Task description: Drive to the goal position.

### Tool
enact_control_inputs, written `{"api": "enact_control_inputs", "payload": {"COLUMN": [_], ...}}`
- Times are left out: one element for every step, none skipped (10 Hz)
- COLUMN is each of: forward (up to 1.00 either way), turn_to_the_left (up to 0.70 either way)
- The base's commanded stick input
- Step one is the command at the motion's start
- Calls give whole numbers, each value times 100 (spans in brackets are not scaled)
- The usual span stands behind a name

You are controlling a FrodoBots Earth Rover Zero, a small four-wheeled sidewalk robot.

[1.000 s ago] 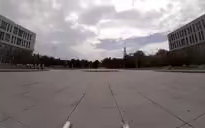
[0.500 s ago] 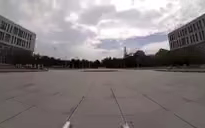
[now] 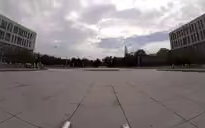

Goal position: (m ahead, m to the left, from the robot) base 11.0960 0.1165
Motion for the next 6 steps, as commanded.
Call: {"api": "enact_control_inputs", "payload": {"forward": [70,70,70,70,70,70], "turn_to_the_left": [0,0,0,0,0,0]}}
